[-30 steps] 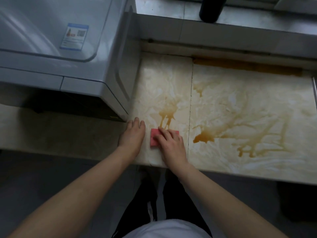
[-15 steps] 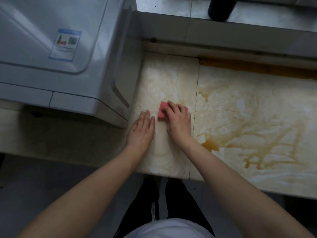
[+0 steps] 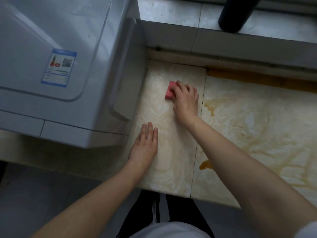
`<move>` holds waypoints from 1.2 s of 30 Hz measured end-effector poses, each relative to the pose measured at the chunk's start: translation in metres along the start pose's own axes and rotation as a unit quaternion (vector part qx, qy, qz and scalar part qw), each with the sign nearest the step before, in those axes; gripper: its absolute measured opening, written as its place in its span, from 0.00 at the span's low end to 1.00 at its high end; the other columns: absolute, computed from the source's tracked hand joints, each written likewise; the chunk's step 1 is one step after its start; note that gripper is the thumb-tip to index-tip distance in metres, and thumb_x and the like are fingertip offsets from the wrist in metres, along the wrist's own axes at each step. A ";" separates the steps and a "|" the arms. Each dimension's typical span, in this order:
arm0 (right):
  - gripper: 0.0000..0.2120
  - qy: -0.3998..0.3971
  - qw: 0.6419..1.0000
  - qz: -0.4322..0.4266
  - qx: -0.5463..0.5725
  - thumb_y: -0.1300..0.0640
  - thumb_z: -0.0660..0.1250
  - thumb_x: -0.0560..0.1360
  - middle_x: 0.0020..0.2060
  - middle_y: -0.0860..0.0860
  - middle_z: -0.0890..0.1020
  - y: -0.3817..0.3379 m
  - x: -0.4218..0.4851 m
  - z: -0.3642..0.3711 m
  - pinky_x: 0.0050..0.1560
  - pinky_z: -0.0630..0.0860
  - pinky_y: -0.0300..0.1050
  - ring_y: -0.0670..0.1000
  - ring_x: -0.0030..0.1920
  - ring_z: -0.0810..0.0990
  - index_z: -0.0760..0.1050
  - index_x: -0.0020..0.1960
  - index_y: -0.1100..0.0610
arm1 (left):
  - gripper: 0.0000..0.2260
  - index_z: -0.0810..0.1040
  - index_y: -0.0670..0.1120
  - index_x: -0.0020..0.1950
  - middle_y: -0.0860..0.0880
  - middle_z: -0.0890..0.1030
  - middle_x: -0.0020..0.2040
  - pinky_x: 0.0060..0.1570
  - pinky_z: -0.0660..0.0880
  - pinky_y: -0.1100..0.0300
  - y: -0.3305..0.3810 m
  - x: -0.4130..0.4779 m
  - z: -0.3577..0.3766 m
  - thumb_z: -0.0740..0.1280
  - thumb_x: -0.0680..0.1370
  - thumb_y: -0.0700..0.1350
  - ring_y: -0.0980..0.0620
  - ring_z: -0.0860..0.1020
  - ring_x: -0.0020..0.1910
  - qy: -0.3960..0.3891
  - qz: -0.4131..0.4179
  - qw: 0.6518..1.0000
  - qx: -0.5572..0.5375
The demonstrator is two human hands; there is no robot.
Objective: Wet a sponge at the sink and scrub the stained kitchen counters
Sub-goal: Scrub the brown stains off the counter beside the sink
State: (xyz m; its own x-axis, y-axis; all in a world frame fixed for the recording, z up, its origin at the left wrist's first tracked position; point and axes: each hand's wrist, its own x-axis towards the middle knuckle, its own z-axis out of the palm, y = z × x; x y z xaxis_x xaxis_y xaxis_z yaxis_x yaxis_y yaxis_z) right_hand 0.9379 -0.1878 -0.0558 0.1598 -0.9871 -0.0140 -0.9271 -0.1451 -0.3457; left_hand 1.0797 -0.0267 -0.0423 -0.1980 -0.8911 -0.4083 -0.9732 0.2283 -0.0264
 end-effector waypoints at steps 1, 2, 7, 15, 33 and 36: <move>0.24 -0.001 1.000 0.003 0.000 0.61 0.71 0.76 0.72 0.51 0.74 -0.001 0.003 0.000 0.70 0.67 0.59 0.59 0.70 0.69 0.74 0.71 0.51 | 0.25 0.76 0.36 0.67 0.33 0.74 0.67 0.51 0.79 0.50 0.000 0.000 0.001 0.51 0.74 0.34 0.33 0.75 0.64 -0.007 0.001 1.000 0.005; 0.23 -0.002 1.000 0.006 -0.001 0.61 0.71 0.76 0.72 0.51 0.74 -0.001 0.005 -0.001 0.70 0.67 0.59 0.59 0.69 0.69 0.74 0.70 0.51 | 0.25 0.76 0.36 0.67 0.33 0.74 0.67 0.51 0.79 0.50 0.000 0.001 0.001 0.51 0.74 0.34 0.33 0.75 0.65 -0.013 0.002 1.000 0.009; 0.18 -0.005 1.000 0.007 0.004 0.53 0.68 0.79 0.69 0.50 0.75 -0.001 0.004 -0.002 0.69 0.67 0.58 0.58 0.68 0.69 0.74 0.68 0.50 | 0.25 0.75 0.35 0.68 0.32 0.73 0.68 0.53 0.79 0.49 -0.002 0.000 0.000 0.51 0.74 0.34 0.32 0.73 0.66 0.002 0.003 1.000 0.018; 0.20 -0.056 0.998 -0.029 -0.003 0.47 0.66 0.80 0.69 0.51 0.74 -0.001 -0.028 -0.010 0.64 0.71 0.59 0.59 0.67 0.69 0.72 0.70 0.50 | 0.29 0.71 0.36 0.71 0.32 0.68 0.72 0.56 0.79 0.47 -0.008 -0.005 -0.003 0.46 0.72 0.33 0.32 0.69 0.69 -0.005 0.005 1.000 -0.004; 0.21 -0.090 0.994 -0.062 -0.021 0.48 0.67 0.78 0.69 0.50 0.72 -0.012 -0.191 0.001 0.61 0.71 0.58 0.58 0.66 0.69 0.72 0.69 0.49 | 0.16 0.69 0.41 0.65 0.40 0.65 0.69 0.58 0.72 0.48 -0.007 -0.062 -0.014 0.61 0.77 0.34 0.41 0.65 0.68 0.029 -0.086 0.988 -0.127; 0.20 -0.093 0.992 -0.076 -0.026 0.48 0.68 0.76 0.68 0.49 0.73 -0.016 -0.215 0.002 0.57 0.71 0.56 0.58 0.64 0.71 0.74 0.67 0.48 | 0.13 0.71 0.41 0.57 0.41 0.68 0.60 0.48 0.76 0.47 -0.011 -0.066 -0.007 0.65 0.74 0.32 0.40 0.70 0.60 0.029 -0.106 0.986 -0.122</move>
State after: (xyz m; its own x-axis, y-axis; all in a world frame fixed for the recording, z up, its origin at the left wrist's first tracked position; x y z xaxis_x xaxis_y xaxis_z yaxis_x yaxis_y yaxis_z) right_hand 0.9192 0.0271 -0.0491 0.3542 -0.9245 -0.1407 -0.9032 -0.2992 -0.3079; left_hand 1.1027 0.0266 -0.0085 0.0130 -0.9314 -0.3638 -0.9912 -0.0600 0.1183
